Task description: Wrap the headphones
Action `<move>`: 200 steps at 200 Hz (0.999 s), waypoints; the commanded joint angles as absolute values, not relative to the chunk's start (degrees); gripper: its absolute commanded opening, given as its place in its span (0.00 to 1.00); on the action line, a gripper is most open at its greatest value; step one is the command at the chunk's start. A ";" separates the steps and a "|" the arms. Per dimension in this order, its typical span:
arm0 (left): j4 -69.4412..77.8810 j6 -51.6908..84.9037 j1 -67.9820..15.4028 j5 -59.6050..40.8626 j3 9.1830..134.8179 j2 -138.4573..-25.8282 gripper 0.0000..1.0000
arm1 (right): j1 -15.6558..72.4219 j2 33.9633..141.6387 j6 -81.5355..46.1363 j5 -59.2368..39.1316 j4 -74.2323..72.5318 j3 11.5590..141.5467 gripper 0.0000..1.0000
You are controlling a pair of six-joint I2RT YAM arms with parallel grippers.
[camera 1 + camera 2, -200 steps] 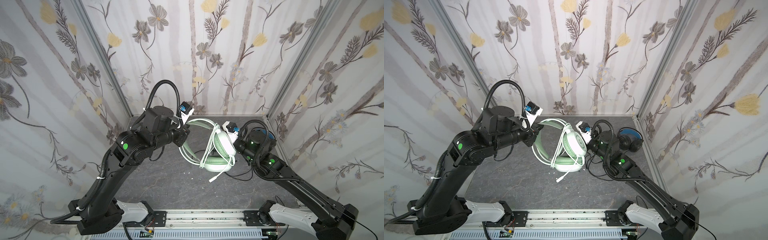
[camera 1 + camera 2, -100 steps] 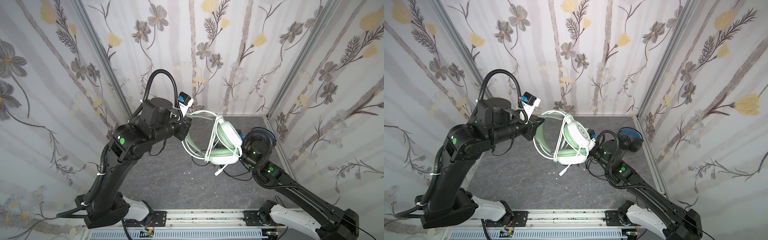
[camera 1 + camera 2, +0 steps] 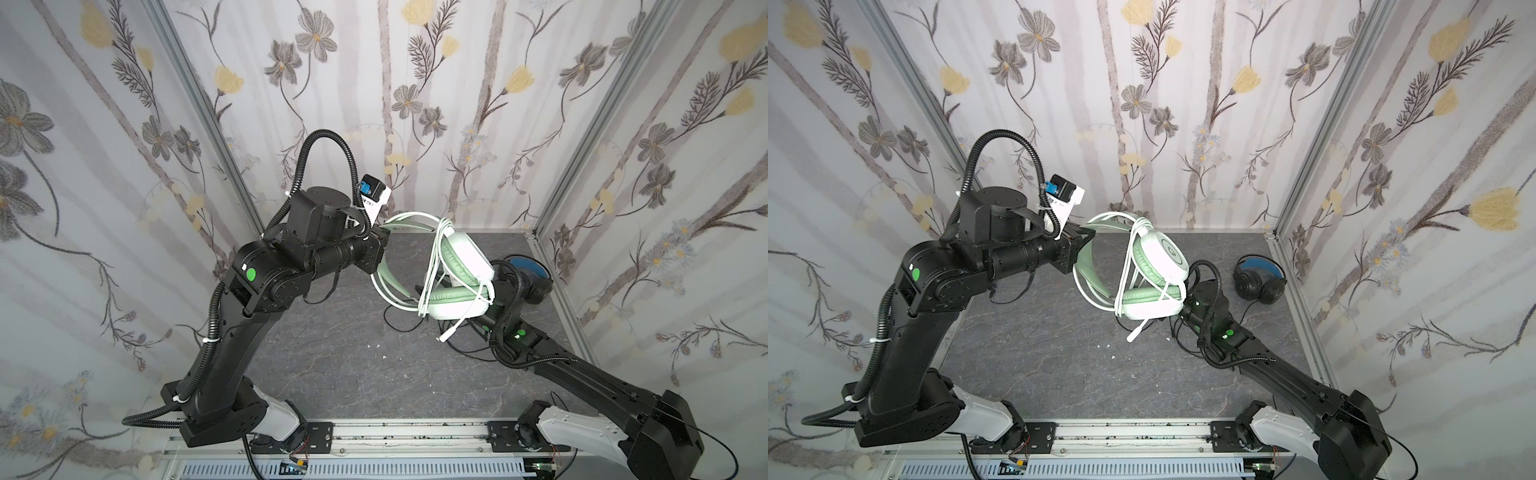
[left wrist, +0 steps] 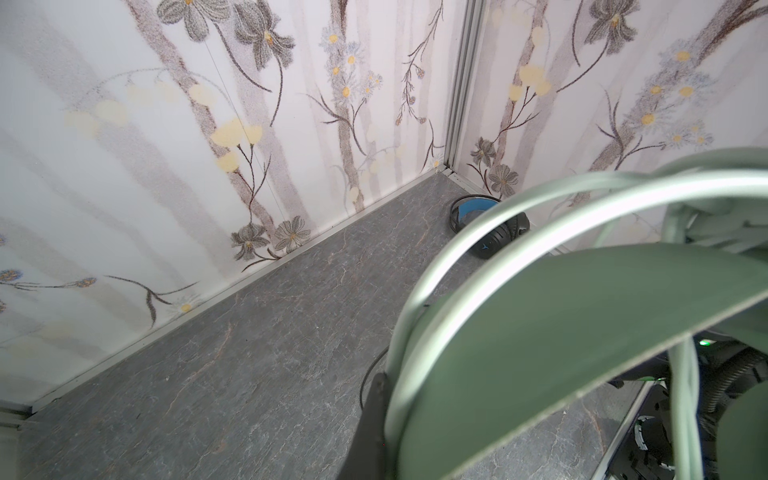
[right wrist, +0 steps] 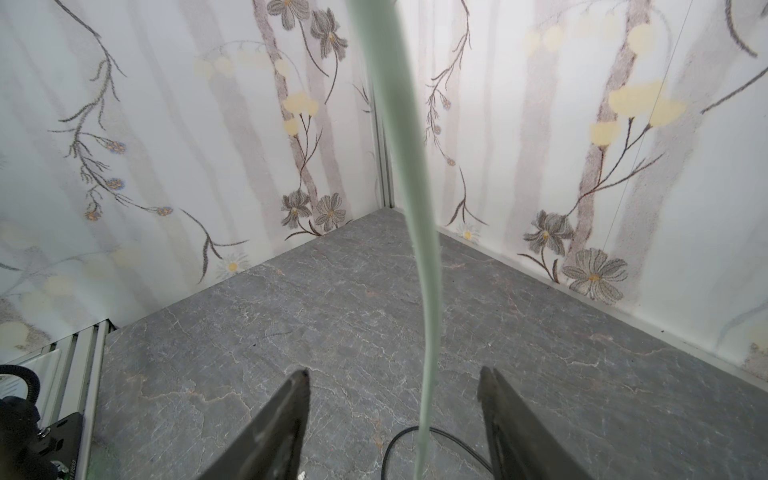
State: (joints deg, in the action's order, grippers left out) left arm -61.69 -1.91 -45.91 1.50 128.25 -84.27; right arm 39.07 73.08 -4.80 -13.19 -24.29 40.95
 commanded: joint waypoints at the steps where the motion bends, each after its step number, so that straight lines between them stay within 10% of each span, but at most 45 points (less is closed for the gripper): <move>1: -58.01 0.26 -45.99 0.70 129.15 -84.39 0.00 | 38.91 74.79 -7.20 -14.58 -29.98 40.29 0.63; 110: -57.61 1.21 -44.93 1.61 132.45 -85.89 0.00 | 38.63 81.71 -8.52 -18.81 -30.25 38.82 0.00; 200: -56.87 2.15 -42.46 -0.33 134.46 -86.84 0.00 | 38.62 82.81 -10.28 -18.54 -32.46 36.42 0.15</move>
State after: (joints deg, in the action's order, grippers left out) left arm -63.51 -1.13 -42.83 2.09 133.34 -86.78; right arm 38.61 82.24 -9.02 -17.89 -31.24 36.77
